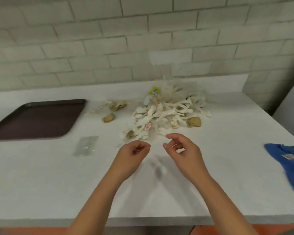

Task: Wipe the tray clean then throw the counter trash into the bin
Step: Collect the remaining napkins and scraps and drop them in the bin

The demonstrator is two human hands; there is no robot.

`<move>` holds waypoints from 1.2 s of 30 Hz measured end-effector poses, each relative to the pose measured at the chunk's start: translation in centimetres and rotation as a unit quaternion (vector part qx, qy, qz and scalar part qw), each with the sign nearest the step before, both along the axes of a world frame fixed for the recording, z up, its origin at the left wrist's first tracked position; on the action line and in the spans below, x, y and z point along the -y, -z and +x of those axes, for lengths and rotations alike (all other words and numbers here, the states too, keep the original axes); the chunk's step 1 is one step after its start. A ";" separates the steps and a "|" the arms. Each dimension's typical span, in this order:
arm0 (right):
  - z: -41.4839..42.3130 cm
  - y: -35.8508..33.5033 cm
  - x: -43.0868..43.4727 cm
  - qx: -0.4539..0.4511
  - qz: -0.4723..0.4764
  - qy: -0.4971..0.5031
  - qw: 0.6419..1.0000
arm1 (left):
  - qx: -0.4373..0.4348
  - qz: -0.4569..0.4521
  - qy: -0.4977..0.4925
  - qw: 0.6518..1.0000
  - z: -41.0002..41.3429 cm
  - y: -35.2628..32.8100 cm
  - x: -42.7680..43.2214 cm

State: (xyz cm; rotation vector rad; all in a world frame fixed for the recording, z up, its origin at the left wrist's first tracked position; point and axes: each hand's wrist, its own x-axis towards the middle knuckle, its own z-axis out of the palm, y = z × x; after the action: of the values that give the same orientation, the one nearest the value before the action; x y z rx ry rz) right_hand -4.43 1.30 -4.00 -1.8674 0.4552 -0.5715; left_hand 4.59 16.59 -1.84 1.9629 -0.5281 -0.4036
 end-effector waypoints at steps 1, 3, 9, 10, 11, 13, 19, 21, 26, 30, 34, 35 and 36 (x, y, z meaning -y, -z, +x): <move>2.4 0.3 -0.8 -0.016 -0.024 -0.020 0.999 | 0.024 0.010 -0.031 0.999 2.2 0.4 -1.1; 7.0 1.0 -2.4 -0.051 -0.090 -0.061 0.993 | 0.097 0.062 -0.111 0.987 6.8 2.0 -3.5; 17.3 2.7 -6.0 -0.120 -0.222 -0.132 0.959 | 0.157 0.368 -0.151 0.904 16.9 7.5 -9.6; 18.7 2.9 -6.4 -0.127 -0.237 -0.136 0.953 | 0.148 0.390 -0.118 0.901 18.0 8.6 -10.1; 20.1 3.1 -6.7 -0.135 -0.256 -0.141 0.947 | 0.164 0.401 -0.088 0.897 18.7 9.5 -10.5; 23.1 3.3 -7.1 -0.148 -0.308 -0.151 0.928 | 0.234 0.374 -0.043 0.897 20.1 10.5 -10.9; 31.1 3.3 -7.9 -0.193 -0.423 -0.188 0.865 | 0.342 0.232 -0.050 0.909 23.0 11.5 -11.8; 33.1 3.9 -7.8 -0.221 -0.458 -0.200 0.838 | 0.334 0.220 -0.039 0.916 23.9 11.1 -11.5; 35.5 6.1 -7.0 -0.251 -0.472 -0.234 0.812 | 0.260 0.176 -0.097 0.945 26.9 9.0 -10.3; 35.5 6.6 -6.7 -0.216 -0.471 -0.214 0.828 | 0.250 0.131 -0.199 0.939 30.7 5.4 -7.9; 35.1 5.4 -6.1 -0.221 -0.434 -0.191 0.852 | 0.269 0.223 -0.217 0.912 36.8 4.5 -5.6; 35.2 4.8 -5.7 -0.215 -0.422 -0.169 0.865 | 0.269 0.251 -0.206 0.907 38.1 4.8 -5.1; 35.4 4.2 -5.1 -0.205 -0.408 -0.141 0.878 | 0.274 0.274 -0.192 0.902 39.1 5.3 -4.7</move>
State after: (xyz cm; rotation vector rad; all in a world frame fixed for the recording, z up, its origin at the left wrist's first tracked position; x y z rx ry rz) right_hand 31.00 6.41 -8.21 -2.8362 0.2006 -0.1494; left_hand 43.64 21.31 -7.12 2.6782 -0.3748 0.3062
